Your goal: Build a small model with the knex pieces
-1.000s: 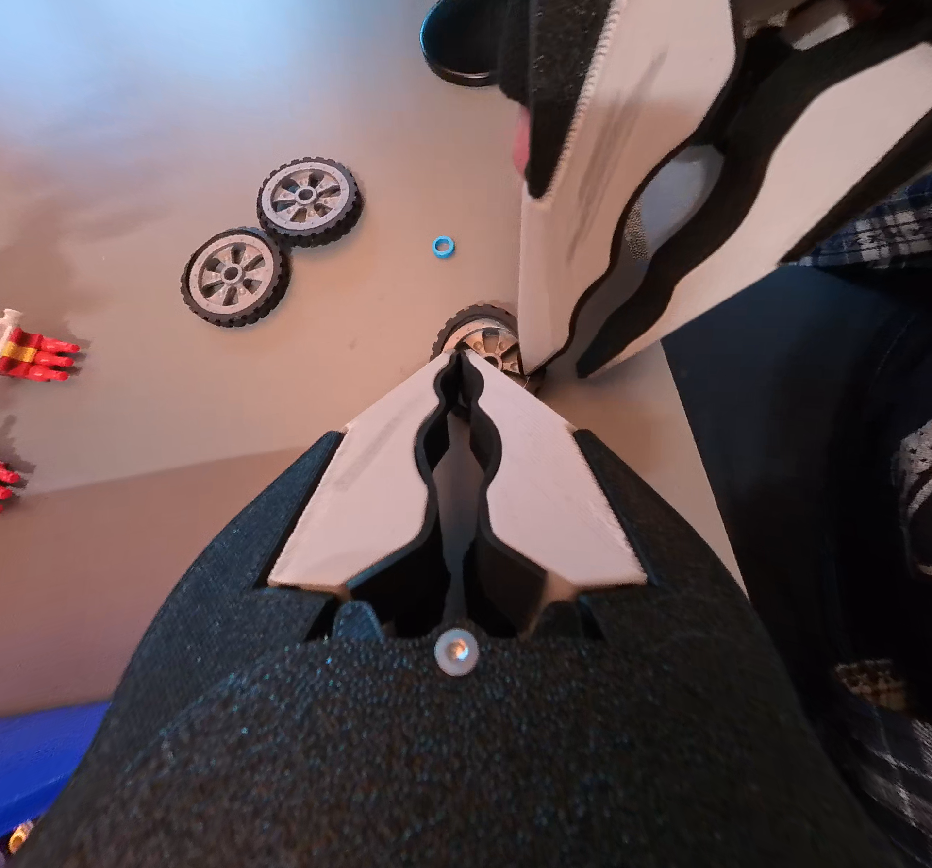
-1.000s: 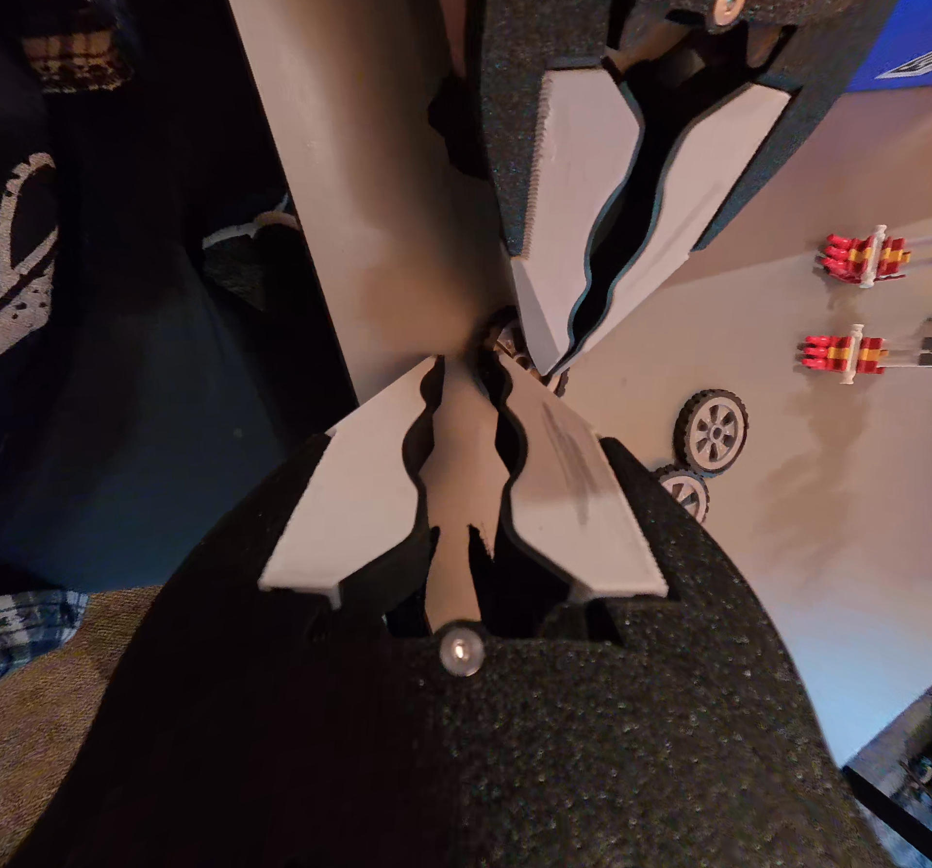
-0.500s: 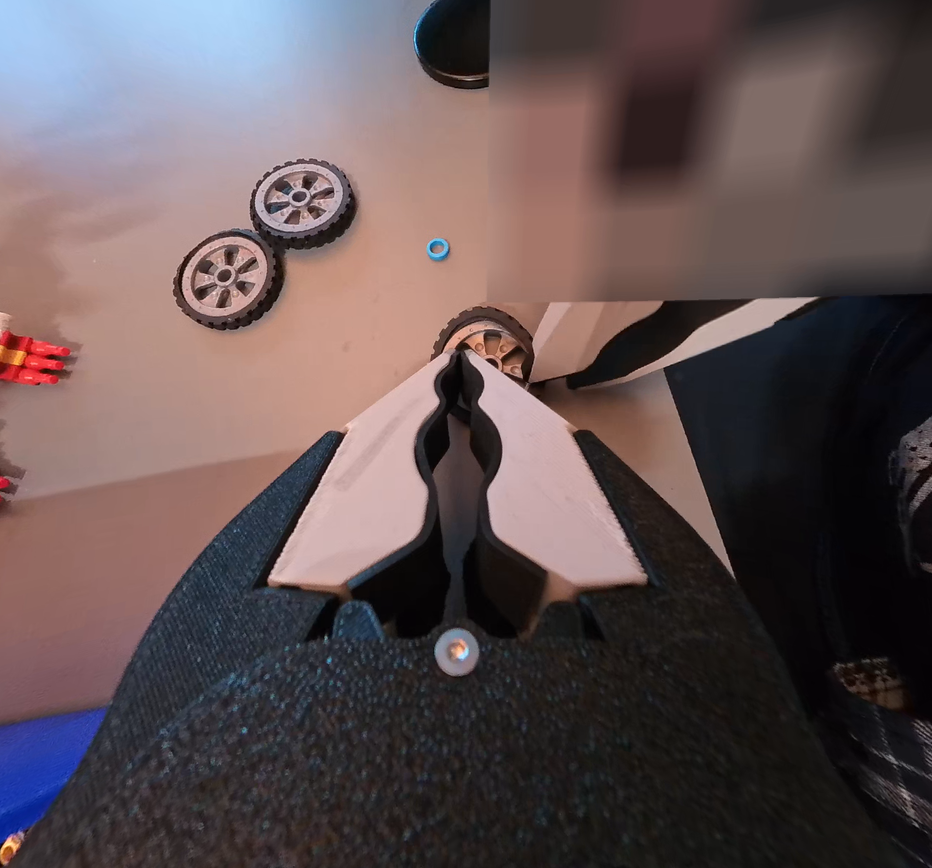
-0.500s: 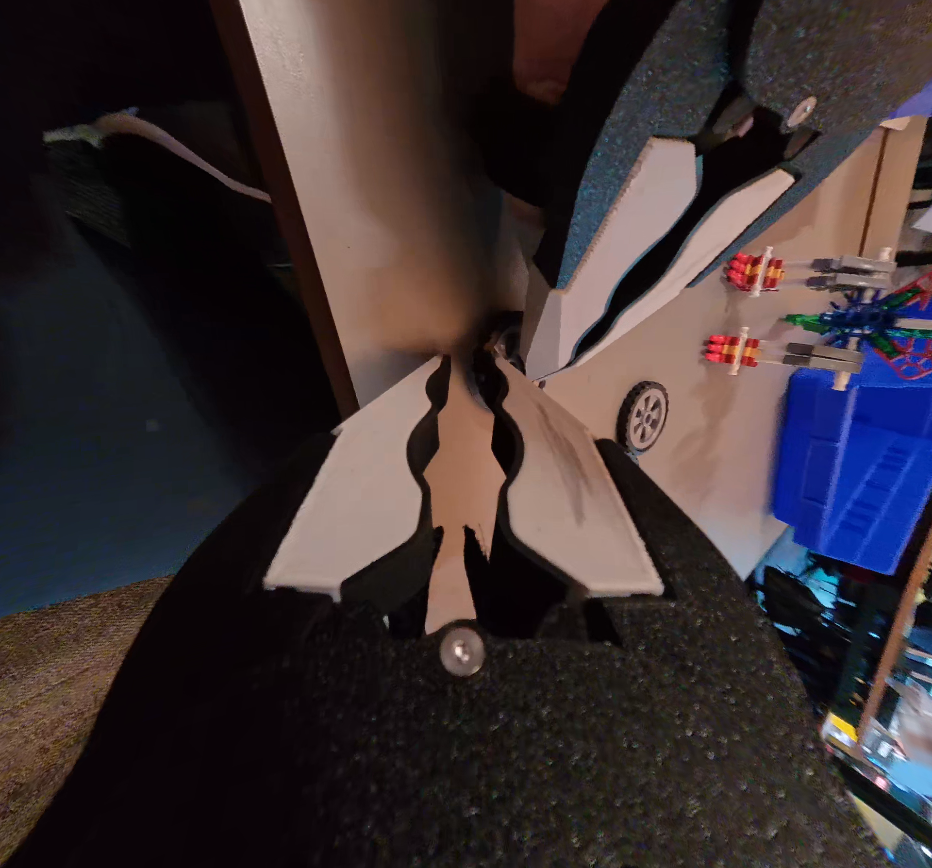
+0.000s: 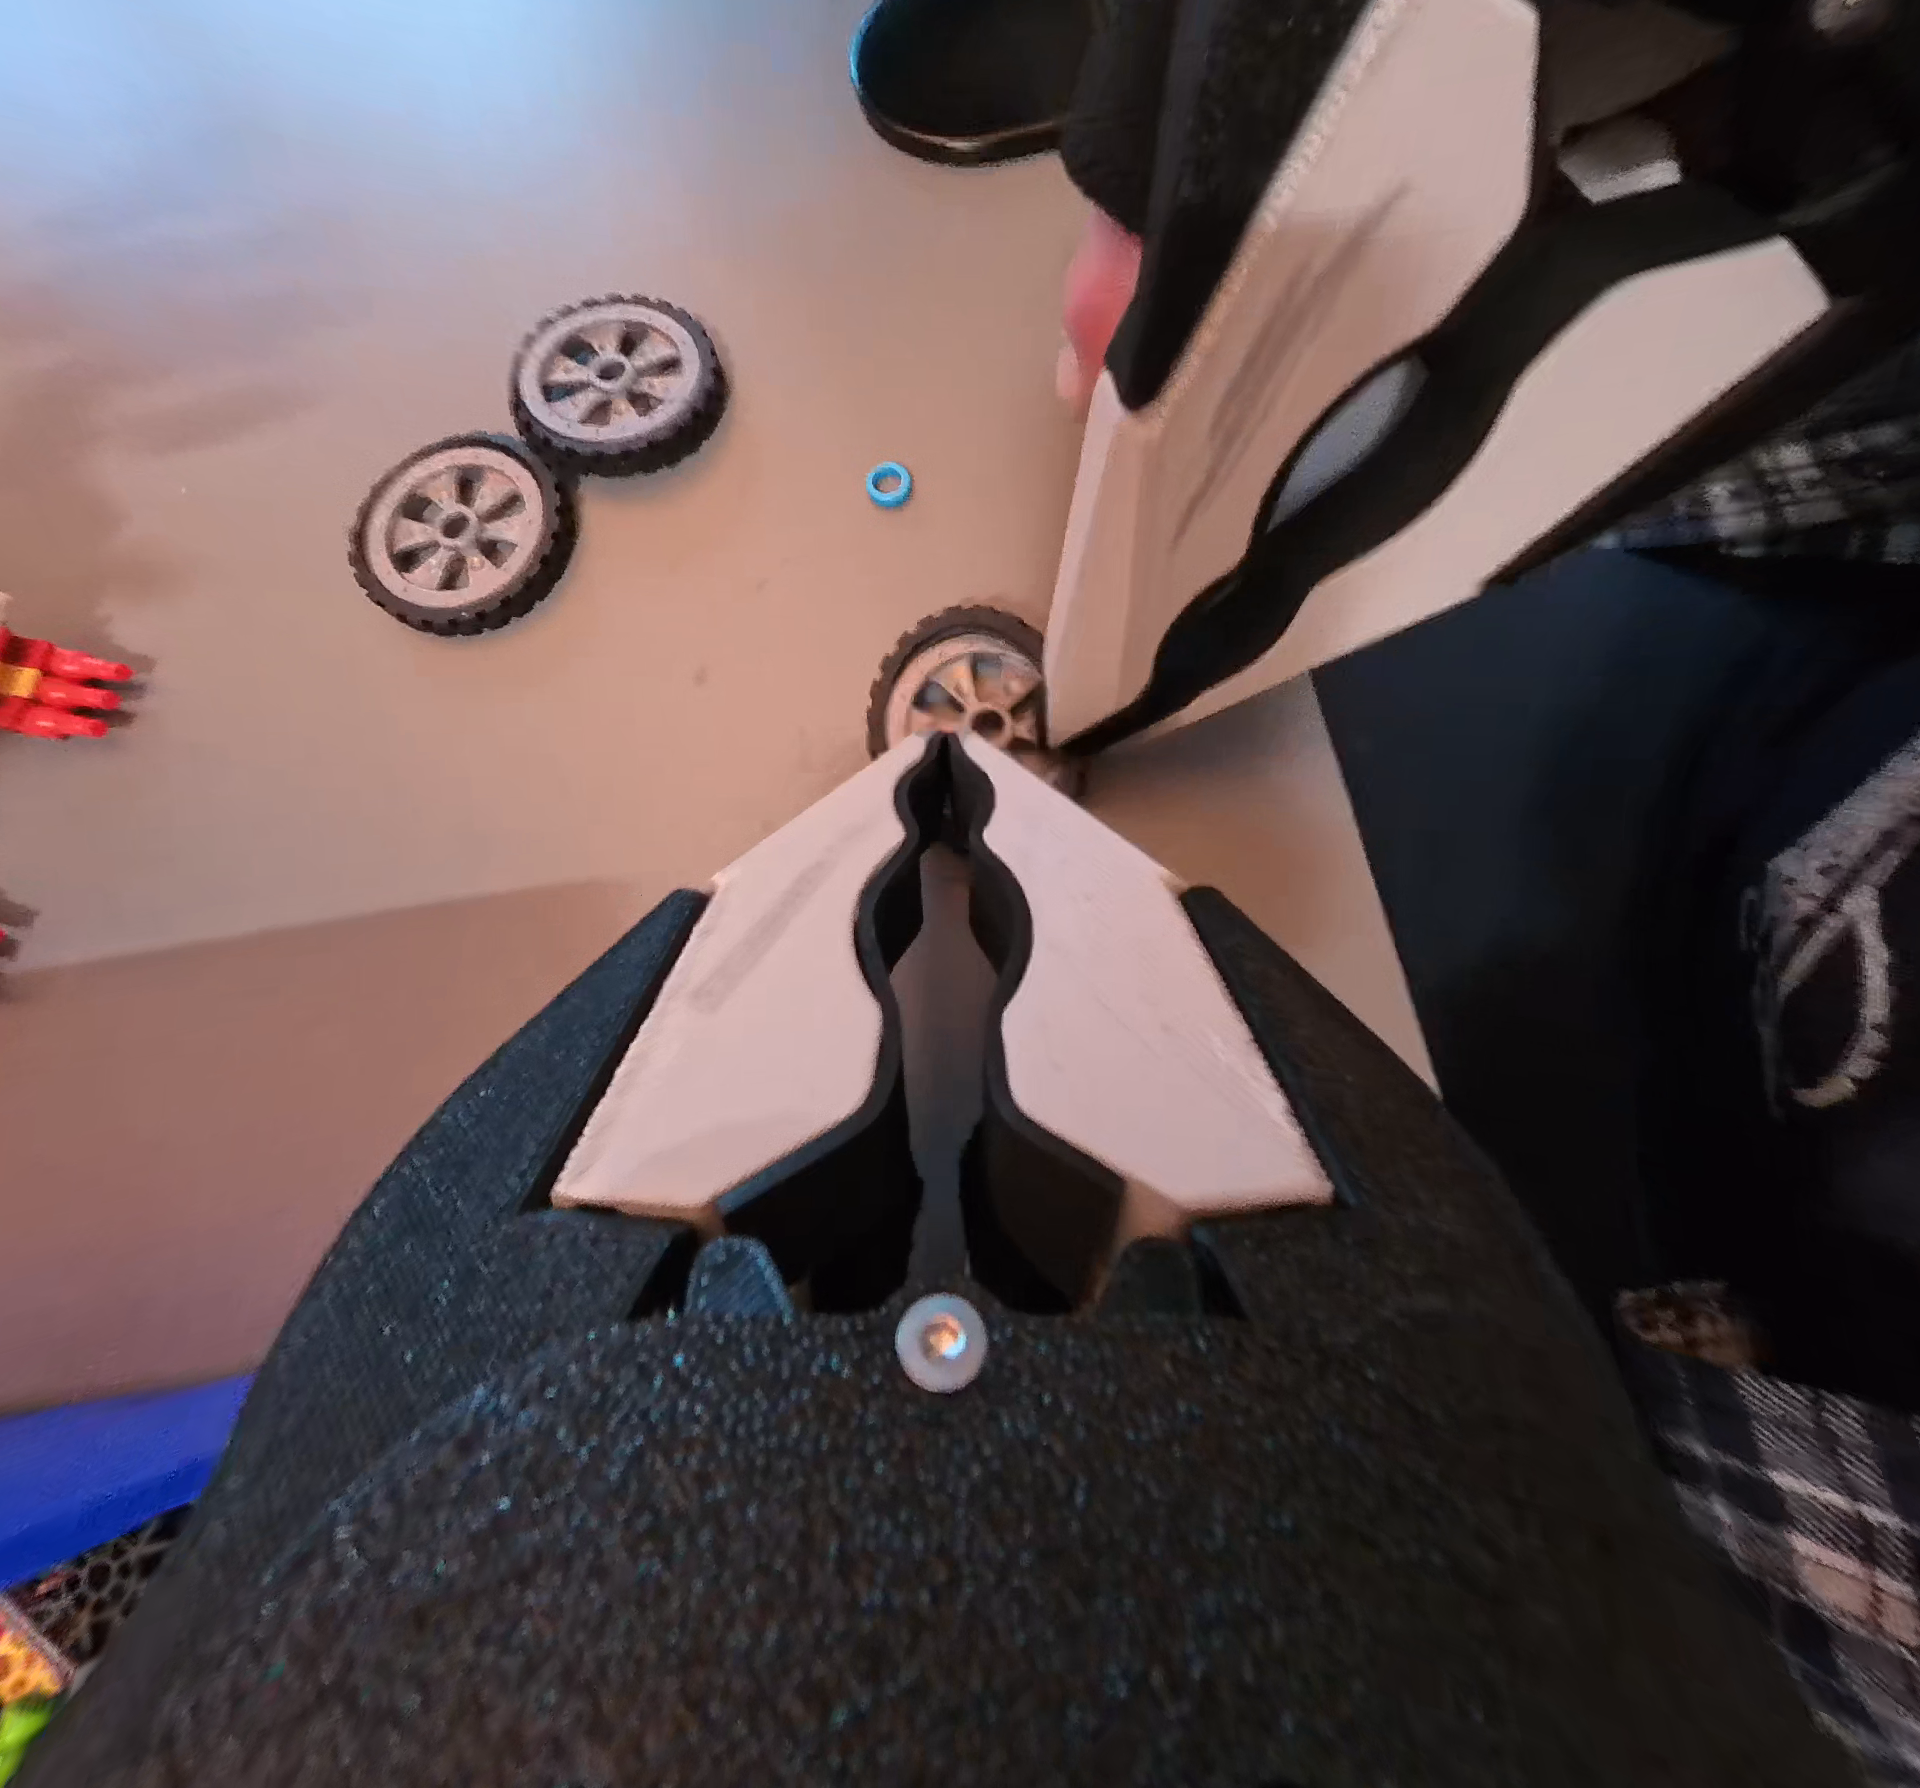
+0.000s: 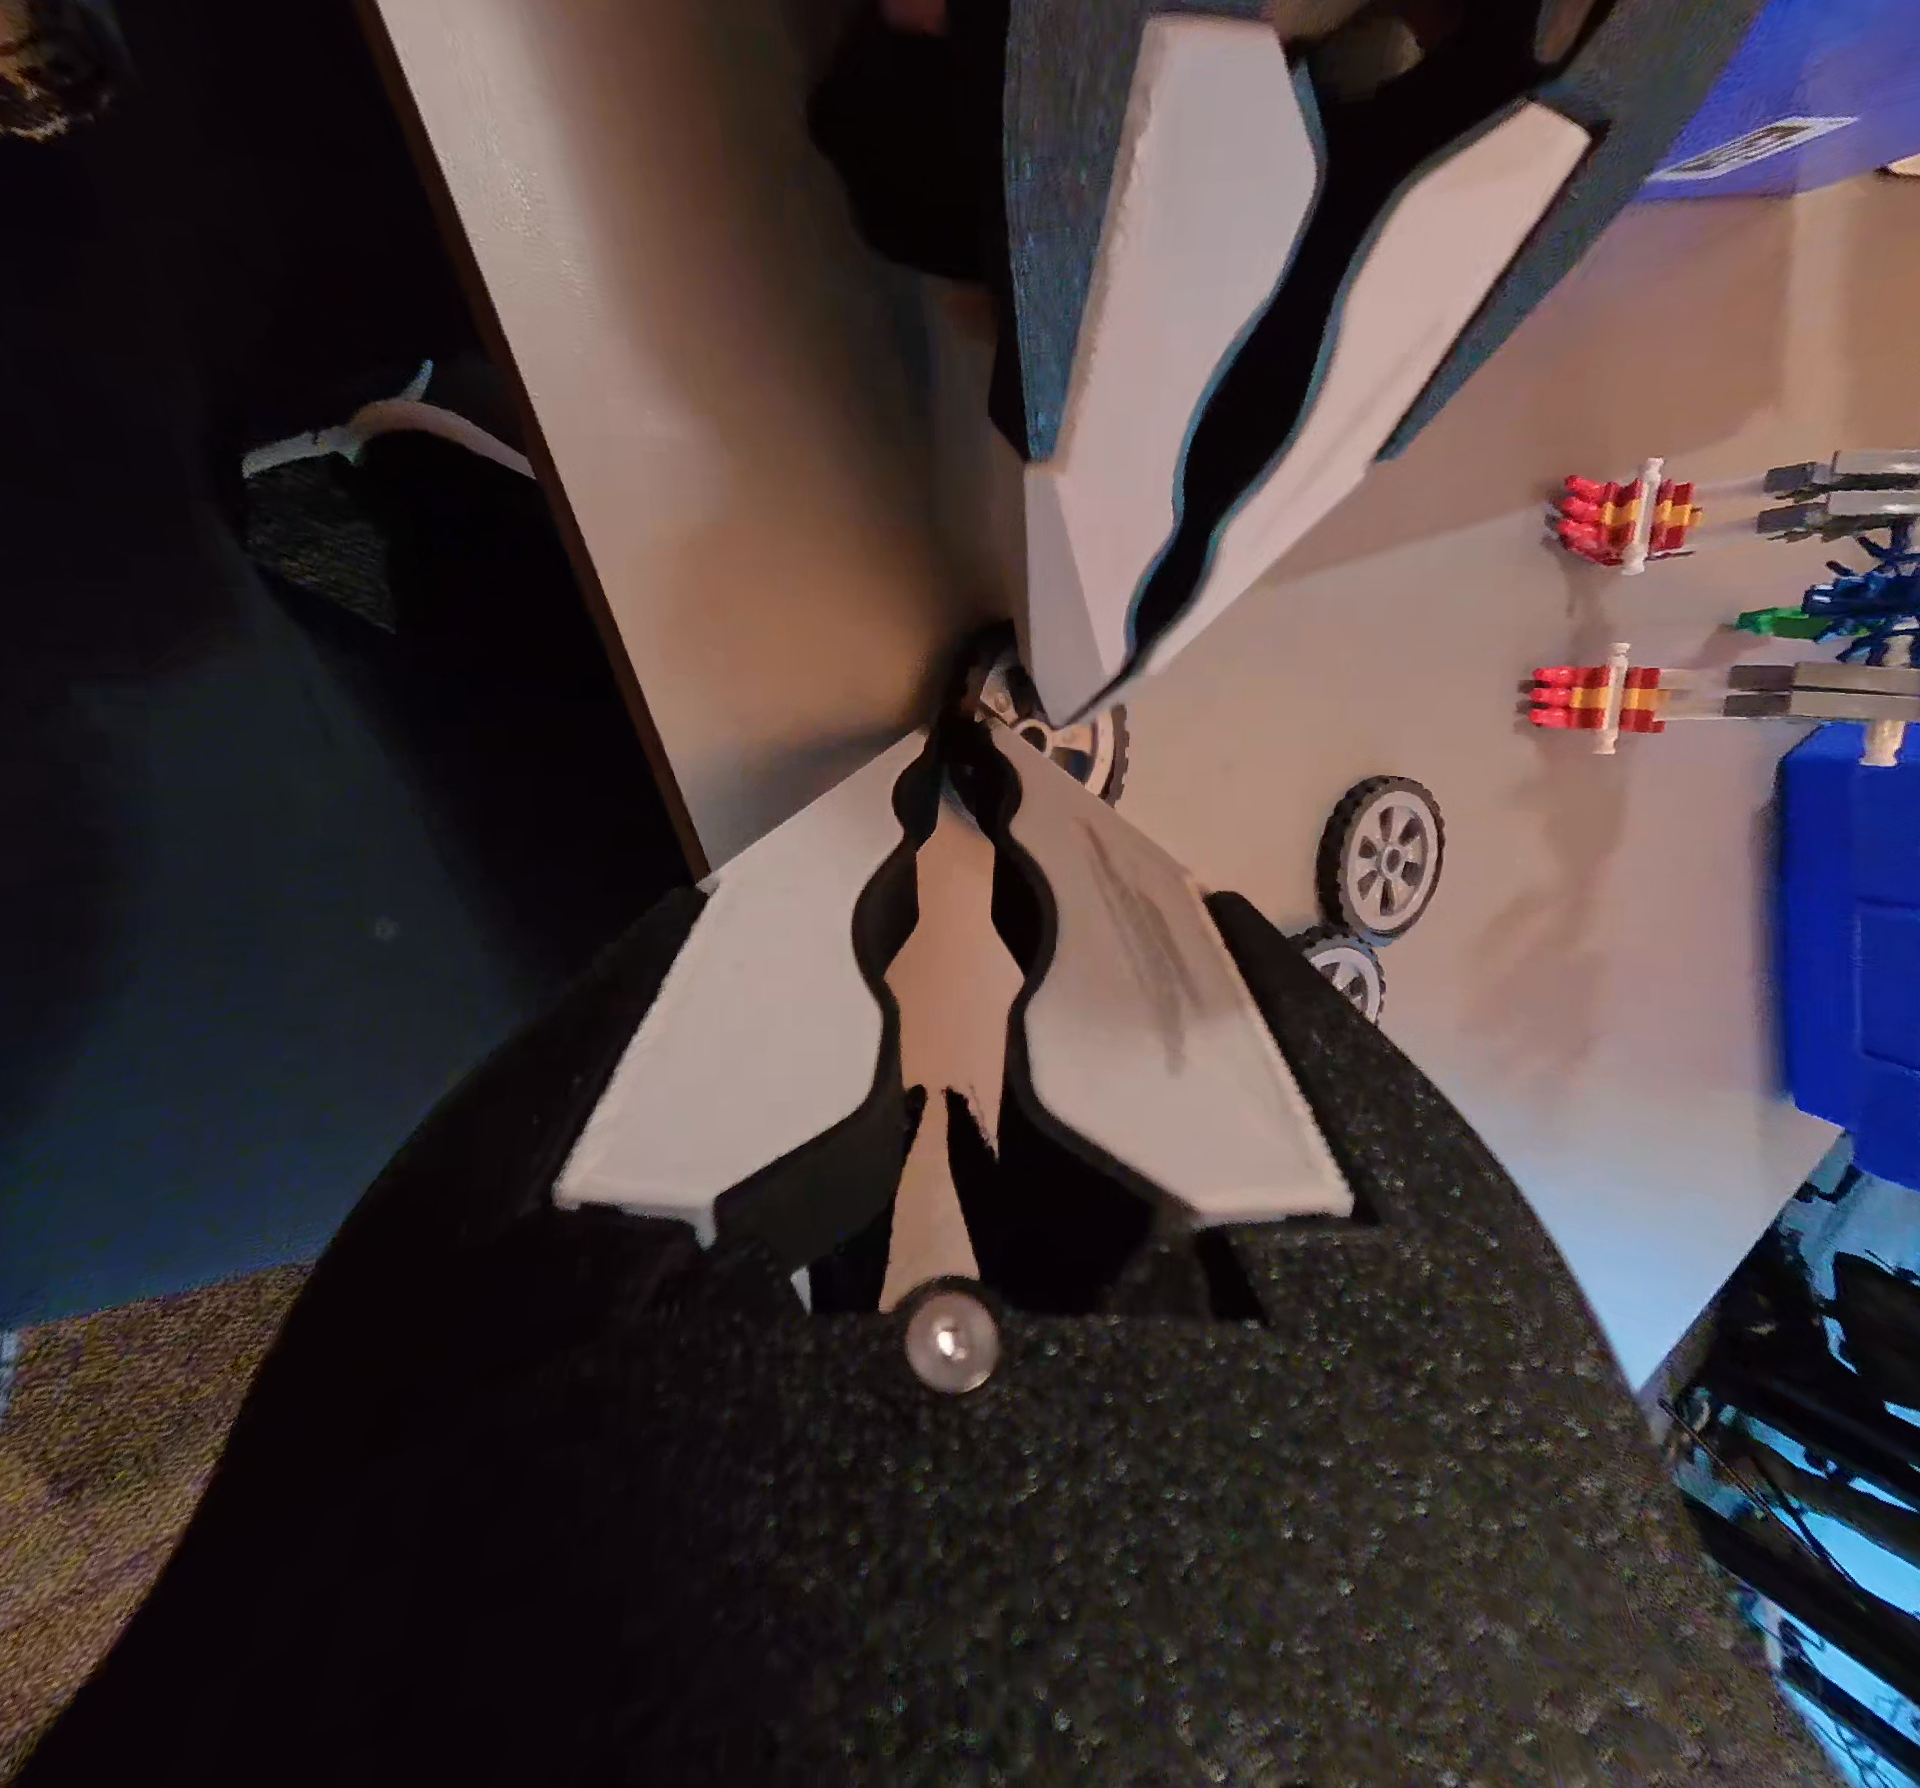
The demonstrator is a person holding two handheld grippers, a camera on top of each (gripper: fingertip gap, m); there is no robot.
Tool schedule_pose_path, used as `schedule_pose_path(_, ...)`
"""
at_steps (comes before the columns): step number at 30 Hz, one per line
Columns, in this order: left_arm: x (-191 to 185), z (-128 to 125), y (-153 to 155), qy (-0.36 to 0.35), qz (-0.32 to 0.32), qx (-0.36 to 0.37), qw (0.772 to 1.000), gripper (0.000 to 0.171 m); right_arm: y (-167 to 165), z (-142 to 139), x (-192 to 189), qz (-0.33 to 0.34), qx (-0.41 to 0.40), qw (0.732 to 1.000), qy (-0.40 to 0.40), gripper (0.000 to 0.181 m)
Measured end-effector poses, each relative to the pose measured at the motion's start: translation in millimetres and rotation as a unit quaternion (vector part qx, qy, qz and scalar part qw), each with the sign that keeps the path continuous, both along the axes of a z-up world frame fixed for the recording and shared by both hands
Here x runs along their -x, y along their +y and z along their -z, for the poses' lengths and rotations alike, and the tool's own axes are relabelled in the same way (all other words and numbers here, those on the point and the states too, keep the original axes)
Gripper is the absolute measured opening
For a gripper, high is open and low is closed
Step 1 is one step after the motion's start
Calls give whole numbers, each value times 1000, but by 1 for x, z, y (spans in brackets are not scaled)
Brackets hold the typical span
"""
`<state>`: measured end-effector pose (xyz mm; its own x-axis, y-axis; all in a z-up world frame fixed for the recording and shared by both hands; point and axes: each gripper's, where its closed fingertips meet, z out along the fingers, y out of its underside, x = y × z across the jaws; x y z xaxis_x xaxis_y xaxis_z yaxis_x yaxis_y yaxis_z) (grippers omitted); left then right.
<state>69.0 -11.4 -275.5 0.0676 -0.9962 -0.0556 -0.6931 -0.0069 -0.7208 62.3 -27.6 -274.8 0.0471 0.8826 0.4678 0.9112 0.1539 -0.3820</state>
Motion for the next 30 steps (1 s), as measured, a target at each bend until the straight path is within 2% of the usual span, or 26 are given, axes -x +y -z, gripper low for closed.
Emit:
schedule_pose_path(4, 6, -9, -5, -24, 5, 48, 999, 0, 0, 0, 1, -9, 0, 1000, 2, 6)
schedule_pose_path(7, 7, -1, -12, 2, 33, 38, 999, 0, -1, 0, 1, -15, 2, 1000, -2, 7)
schedule_pose_path(13, 8, 1, -21, 2, 63, 47, 997, 0, -5, 0, 2, -24, 11, 1000, -1, 8)
schedule_pose_path(21, 4, 3, -22, 6, 64, 29, 998, 0, -10, -4, -1, -39, 15, 999, -19, 12)
schedule_pose_path(27, 3, 3, -22, 4, 62, 38, 997, 0, -15, -12, 7, -46, 67, 996, 31, 7)
schedule_pose_path(30, 3, 3, -22, 3, 62, 44, 997, 0, -8, -5, 1, -33, 57, 998, 19, 7)
